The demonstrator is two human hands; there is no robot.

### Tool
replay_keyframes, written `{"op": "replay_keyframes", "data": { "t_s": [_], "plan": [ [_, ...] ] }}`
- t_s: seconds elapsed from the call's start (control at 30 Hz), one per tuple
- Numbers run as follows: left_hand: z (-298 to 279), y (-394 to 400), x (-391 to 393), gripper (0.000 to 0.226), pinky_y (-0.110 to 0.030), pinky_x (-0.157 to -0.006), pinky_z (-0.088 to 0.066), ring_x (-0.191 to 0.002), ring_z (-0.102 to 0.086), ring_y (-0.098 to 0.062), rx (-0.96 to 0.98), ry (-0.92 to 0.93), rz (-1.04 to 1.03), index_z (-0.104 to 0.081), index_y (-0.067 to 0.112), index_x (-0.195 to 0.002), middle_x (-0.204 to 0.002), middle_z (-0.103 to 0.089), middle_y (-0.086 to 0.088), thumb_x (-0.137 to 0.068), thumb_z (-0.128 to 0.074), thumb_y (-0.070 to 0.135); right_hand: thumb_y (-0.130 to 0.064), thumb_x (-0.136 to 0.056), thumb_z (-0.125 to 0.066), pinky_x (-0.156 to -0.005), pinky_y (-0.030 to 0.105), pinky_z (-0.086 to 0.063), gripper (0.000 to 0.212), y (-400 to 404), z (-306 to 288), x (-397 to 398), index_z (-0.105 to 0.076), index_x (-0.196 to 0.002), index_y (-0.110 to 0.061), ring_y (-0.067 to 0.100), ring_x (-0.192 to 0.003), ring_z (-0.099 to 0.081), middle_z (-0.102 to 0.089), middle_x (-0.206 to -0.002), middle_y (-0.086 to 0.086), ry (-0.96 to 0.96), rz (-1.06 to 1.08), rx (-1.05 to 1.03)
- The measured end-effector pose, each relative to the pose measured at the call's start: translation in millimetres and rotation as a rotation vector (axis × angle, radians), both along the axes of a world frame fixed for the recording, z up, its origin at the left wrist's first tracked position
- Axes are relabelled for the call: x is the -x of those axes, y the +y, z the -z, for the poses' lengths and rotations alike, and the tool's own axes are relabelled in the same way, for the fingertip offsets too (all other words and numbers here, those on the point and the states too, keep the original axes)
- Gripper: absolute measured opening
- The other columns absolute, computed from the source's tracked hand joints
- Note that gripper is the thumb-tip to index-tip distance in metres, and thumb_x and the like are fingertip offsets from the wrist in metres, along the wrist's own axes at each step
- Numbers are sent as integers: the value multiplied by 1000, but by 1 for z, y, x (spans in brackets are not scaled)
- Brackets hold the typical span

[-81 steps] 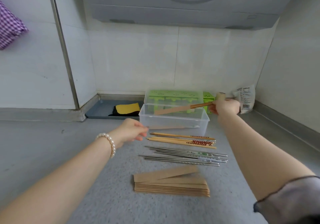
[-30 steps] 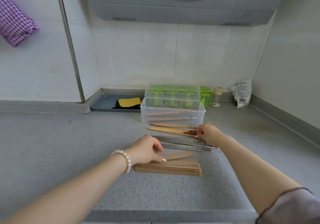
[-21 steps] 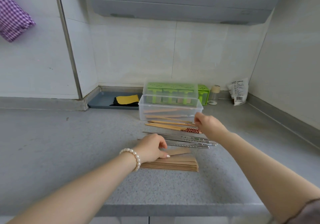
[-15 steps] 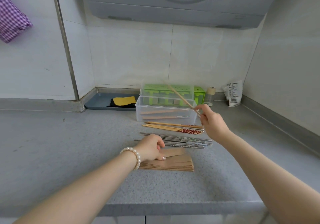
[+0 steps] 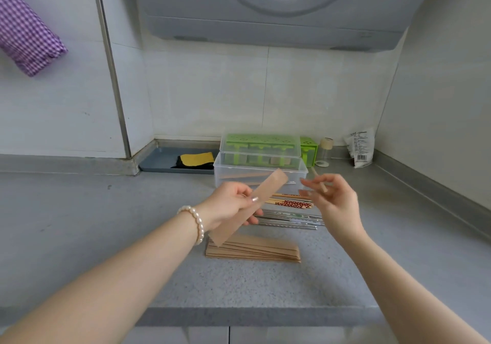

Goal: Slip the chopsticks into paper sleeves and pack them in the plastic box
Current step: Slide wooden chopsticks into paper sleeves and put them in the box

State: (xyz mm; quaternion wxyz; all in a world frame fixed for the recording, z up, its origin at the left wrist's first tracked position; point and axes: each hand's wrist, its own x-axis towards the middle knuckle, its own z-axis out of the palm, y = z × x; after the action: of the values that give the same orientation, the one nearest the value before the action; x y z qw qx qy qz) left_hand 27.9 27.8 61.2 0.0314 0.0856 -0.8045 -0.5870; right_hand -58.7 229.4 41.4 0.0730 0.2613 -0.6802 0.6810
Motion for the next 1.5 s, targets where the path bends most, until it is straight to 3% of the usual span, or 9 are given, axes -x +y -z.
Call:
{"op": "replay_keyframes", "data": {
  "t_s": [0.07,0.17,0.3,0.43,0.6,0.73,0.87,1.1,1.5],
  "plan": [
    [-4,-1,-4,7,-28,-68,-58,-73,-71,-18,-49,-20,42,-58,6,-96,-89,-72,-10,-91,-54,5,-7,-91,-54,-64,25,-56,12,2,-10,0,-54,-83,-15,18,-66,-72,-73,-79,4,-3,103,210],
    [-2,-1,-9,24,-32,-71,-59,-71,-70,-22,-176,-84,68,-50,5,-106,-83,-72,-13,-86,-55,-7,-24,-99,-41,-61,27,-57,27,10,-26,4,-57,-81,-12,19,-56,-68,-71,-62,2,15,154,412],
    [2,1,-12,50,-27,-52,-54,-56,-61,-16,-235,-158,107,-39,10,-129,-77,-61,-12,-85,-45,-14,-36,-100,-32,-49,24,-46,45,18,-40,11,-57,-76,-8,15,-40,-52,-59,-43,2,-112,133,594],
    [4,6,-13,49,-22,-40,-42,-44,-46,-11,-260,-176,175,-38,25,-129,-76,-53,-9,-91,-37,-6,-40,-100,-31,-48,24,-33,48,27,-43,23,-50,-66,-12,12,-35,-37,-42,-34,-2,-310,163,741],
    [10,9,-16,25,-25,-46,-49,-45,-51,-12,-259,-148,173,-56,13,-108,-72,-56,-9,-99,-40,29,-39,-100,-32,-52,27,-34,47,29,-33,25,-46,-64,-12,13,-31,-32,-36,-31,-1,-315,192,639],
    [14,8,-16,16,-34,-74,-57,-71,-68,-18,-268,-115,199,-60,1,-99,-91,-66,-13,-95,-45,3,-39,-100,-31,-54,30,-35,48,28,-31,26,-48,-64,-12,12,-31,-35,-40,-31,-2,-249,211,562],
    [13,7,-18,37,-30,-65,-59,-72,-69,-20,-276,-113,232,-56,17,-110,-98,-66,-14,-92,-40,-11,-40,-100,-32,-52,30,-33,48,27,-31,26,-49,-64,-12,12,-33,-36,-43,-32,-2,-196,213,516],
    [17,6,-15,16,-32,-71,-58,-74,-69,-20,-309,-95,174,-61,5,-103,-93,-69,-14,-93,-49,4,-40,-100,-32,-43,22,-32,49,22,-32,16,-51,-63,-12,12,-35,-39,-44,-34,-2,-95,189,430],
    [26,9,-12,22,-34,-77,-57,-84,-70,-25,-418,-71,2,-61,-3,-106,-97,-71,-18,-93,-50,12,-31,-101,-29,-42,16,-35,49,16,-36,-9,-52,-64,-10,8,-37,-42,-48,-38,-2,92,205,379]
  ]
}}
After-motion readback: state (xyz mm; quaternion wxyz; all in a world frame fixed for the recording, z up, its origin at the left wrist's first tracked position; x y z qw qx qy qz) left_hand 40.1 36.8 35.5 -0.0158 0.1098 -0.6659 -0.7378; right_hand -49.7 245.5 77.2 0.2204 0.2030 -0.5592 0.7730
